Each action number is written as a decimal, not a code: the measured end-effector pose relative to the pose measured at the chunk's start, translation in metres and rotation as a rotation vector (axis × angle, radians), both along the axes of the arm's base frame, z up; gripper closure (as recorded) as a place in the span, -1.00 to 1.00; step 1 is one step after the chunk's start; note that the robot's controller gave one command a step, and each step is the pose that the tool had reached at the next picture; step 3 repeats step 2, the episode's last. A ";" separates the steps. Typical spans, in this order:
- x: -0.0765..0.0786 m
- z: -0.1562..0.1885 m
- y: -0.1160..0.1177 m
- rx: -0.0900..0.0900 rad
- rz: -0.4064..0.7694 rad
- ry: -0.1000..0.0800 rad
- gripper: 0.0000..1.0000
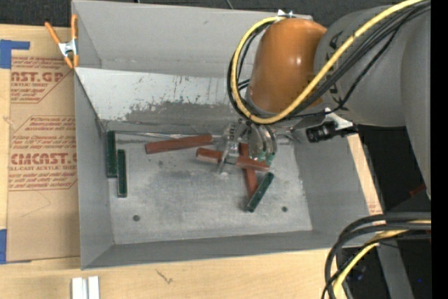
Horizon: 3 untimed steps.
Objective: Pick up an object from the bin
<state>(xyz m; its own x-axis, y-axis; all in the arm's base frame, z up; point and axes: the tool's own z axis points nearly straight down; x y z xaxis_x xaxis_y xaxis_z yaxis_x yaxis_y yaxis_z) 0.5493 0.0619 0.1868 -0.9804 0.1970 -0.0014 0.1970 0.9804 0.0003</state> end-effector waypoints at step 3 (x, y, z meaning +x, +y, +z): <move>-0.020 0.072 -0.037 -0.001 0.528 -0.002 1.00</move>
Offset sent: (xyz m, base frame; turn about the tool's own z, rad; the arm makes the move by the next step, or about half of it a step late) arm -0.0212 -0.0377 0.0723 -0.5285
